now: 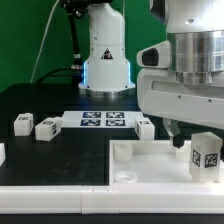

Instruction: Assemble one leg

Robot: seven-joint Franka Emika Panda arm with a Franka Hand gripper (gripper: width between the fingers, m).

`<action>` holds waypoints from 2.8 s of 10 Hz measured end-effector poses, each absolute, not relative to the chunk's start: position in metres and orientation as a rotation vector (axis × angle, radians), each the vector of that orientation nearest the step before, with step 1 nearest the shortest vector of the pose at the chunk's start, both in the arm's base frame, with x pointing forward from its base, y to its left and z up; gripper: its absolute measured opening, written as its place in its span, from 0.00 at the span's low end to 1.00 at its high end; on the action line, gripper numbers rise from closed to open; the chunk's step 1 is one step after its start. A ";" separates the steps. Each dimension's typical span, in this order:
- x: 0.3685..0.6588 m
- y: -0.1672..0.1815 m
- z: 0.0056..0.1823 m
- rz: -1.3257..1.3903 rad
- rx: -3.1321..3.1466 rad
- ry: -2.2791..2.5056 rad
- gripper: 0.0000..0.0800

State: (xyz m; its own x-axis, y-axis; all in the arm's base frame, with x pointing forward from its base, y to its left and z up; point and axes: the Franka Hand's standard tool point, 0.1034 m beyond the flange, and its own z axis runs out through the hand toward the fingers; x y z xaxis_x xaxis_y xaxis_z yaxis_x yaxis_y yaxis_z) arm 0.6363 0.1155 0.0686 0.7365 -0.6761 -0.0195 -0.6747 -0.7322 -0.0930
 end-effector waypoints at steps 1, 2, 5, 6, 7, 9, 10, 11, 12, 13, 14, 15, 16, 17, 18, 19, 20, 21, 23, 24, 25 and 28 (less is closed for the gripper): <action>0.637 0.117 0.069 -0.033 -2.897 0.953 0.81; 0.637 0.118 0.070 -0.039 -2.941 0.824 0.81; 0.640 0.118 0.072 -0.071 -3.060 0.364 0.81; 0.642 0.117 0.074 -0.087 -3.103 0.203 0.81; 0.643 0.115 0.073 -0.094 -3.132 -0.018 0.81; 0.645 0.105 0.073 -0.095 -3.131 -0.254 0.81; 0.645 0.106 0.073 -0.096 -3.133 -0.215 0.81; 0.645 0.106 0.073 -0.096 -3.133 -0.216 0.76; 0.645 0.106 0.073 -0.097 -3.133 -0.216 0.59; 0.645 0.106 0.073 -0.097 -3.134 -0.197 0.59; 0.645 0.106 0.073 -0.096 -3.134 -0.192 0.36; 0.645 0.106 0.073 -0.096 -3.136 -0.119 0.36; 0.644 0.106 0.073 -0.094 -3.130 0.094 0.36; 0.644 0.107 0.072 -0.097 -3.106 0.308 0.36; 0.645 0.107 0.072 -0.103 -3.069 0.504 0.36; 0.645 0.107 0.072 -0.102 -3.017 0.688 0.36; 0.644 0.106 0.072 -0.095 -2.952 0.887 0.36; 0.644 0.106 0.072 -0.091 -2.908 1.018 0.36; 0.642 0.109 0.072 -0.079 -2.761 1.353 0.36; 0.641 0.108 0.072 -0.074 -2.679 1.509 0.36; 0.640 0.109 0.071 -0.060 -2.583 1.661 0.36; 0.640 0.109 0.071 -0.049 -2.511 1.765 0.36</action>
Offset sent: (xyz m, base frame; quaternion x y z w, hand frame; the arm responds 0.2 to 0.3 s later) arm 0.0029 0.0067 0.0059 -0.0112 -0.0011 -0.2693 0.9630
